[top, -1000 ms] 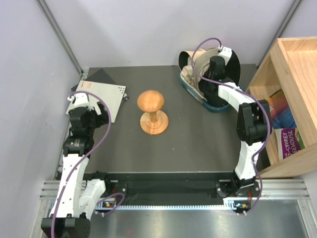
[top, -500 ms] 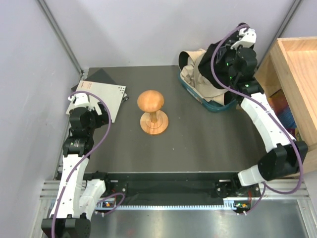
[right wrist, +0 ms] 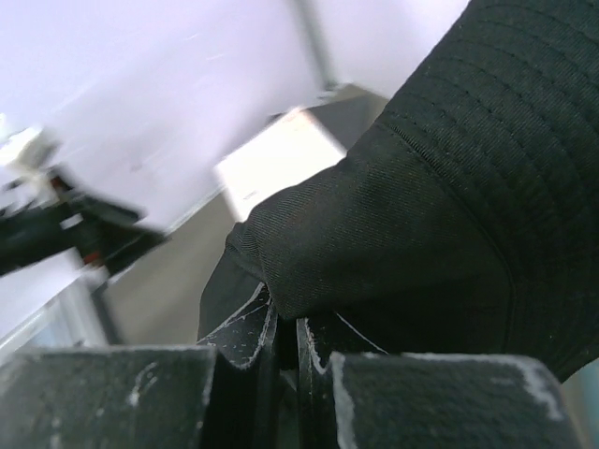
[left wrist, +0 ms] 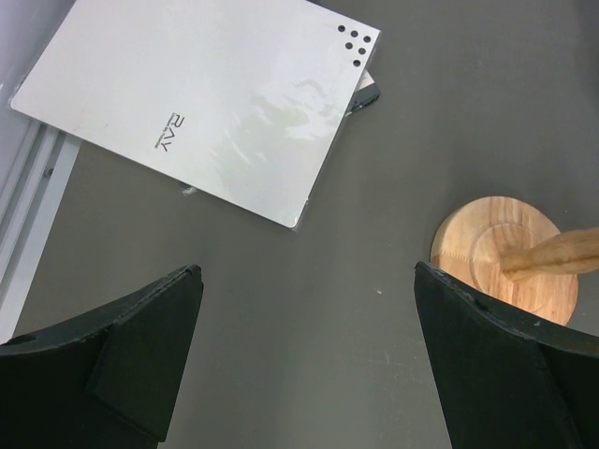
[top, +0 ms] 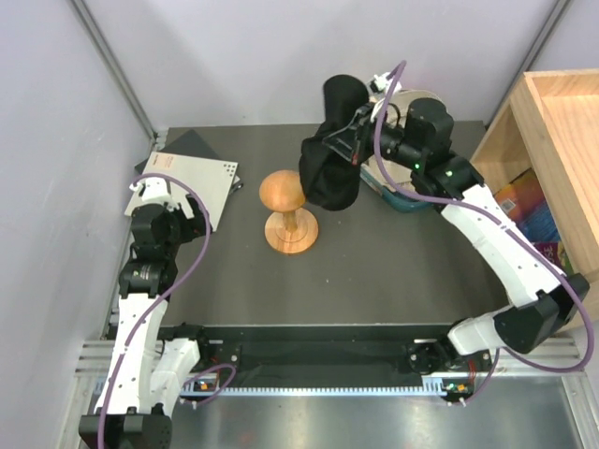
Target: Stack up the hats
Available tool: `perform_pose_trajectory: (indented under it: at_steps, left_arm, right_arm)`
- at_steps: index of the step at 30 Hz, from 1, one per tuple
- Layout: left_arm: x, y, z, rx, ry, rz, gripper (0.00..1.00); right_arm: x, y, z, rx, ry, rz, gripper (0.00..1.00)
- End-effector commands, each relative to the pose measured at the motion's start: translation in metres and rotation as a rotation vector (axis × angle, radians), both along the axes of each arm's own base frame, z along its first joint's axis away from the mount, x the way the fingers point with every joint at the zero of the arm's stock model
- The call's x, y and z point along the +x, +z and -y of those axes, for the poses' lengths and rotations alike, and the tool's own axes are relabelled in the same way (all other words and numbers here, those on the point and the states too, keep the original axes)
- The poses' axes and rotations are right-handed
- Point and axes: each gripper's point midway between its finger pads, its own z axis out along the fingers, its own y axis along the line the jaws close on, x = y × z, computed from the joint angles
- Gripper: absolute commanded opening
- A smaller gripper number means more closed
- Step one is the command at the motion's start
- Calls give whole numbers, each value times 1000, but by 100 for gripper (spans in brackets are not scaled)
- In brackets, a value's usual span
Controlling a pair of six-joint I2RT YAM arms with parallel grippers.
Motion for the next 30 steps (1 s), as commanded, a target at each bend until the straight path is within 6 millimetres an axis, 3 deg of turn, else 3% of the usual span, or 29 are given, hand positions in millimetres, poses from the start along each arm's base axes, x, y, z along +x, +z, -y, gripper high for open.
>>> perform_pose_trajectory:
  at_steps: [1, 3, 11, 17, 21, 25, 30]
  left_arm:
    - [1, 13, 0, -4, 1, 60, 99]
    - [1, 14, -1, -1, 3, 63, 99]
    - [-3, 18, -5, 9, 22, 75, 99]
    - [-8, 23, -6, 10, 33, 103, 99]
    - [-6, 21, -1, -1, 8, 96, 99]
    - [-5, 21, 0, -5, 3, 96, 99]
    - [-7, 23, -3, 1, 15, 102, 99]
  right_arm:
    - [-72, 71, -12, 46, 182, 176, 0]
    - [-84, 77, -15, 60, 209, 177, 0]
    - [-136, 74, -59, 87, 496, 139, 0]
    - [-153, 67, -89, 133, 659, 102, 0]
    - [-130, 40, -100, 85, 602, 49, 0]
    - [-94, -2, -111, -22, 523, 4, 0]
    - [-52, -28, -106, -49, 432, -66, 0]
